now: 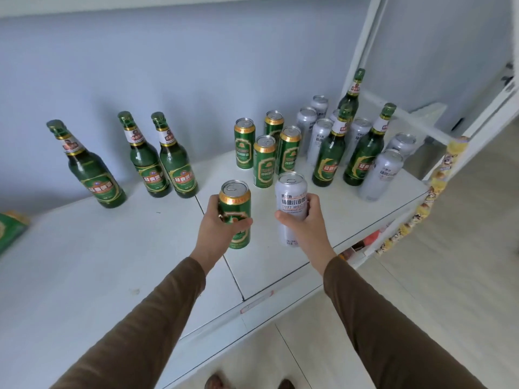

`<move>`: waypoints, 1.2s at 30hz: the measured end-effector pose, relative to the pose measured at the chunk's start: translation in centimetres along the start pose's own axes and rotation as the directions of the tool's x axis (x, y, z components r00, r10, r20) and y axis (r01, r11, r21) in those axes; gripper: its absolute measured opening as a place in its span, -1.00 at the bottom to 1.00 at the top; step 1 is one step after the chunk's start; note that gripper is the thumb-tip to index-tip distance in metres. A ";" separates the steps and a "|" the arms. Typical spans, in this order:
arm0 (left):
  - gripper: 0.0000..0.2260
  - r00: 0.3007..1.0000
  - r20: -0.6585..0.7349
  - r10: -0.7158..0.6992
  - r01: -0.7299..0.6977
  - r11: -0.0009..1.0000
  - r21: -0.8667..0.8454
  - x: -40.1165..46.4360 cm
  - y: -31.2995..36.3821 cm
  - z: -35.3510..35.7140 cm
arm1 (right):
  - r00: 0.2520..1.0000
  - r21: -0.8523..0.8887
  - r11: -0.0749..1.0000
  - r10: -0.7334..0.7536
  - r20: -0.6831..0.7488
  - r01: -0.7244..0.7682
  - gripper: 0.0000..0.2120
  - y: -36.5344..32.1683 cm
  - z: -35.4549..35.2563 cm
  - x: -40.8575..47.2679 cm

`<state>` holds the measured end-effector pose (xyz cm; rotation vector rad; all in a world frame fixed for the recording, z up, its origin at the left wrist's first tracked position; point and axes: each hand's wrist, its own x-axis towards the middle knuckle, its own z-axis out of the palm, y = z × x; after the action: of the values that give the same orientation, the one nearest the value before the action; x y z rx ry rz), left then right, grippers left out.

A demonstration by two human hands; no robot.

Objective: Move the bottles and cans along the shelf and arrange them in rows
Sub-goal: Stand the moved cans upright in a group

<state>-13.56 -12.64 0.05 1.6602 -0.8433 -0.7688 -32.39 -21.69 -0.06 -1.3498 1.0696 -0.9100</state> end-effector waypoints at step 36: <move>-0.41 0.999 -0.037 0.007 -0.006 0.999 0.040 14.5 2.8 19.8 | 0.998 -0.038 0.999 -0.027 -0.049 0.025 -0.42 4.5 -14.1 15.1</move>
<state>-22.48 -35.53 -2.65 1.7010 -0.8420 -0.7190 -41.84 -40.05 -4.53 -1.3806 1.1141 -0.9513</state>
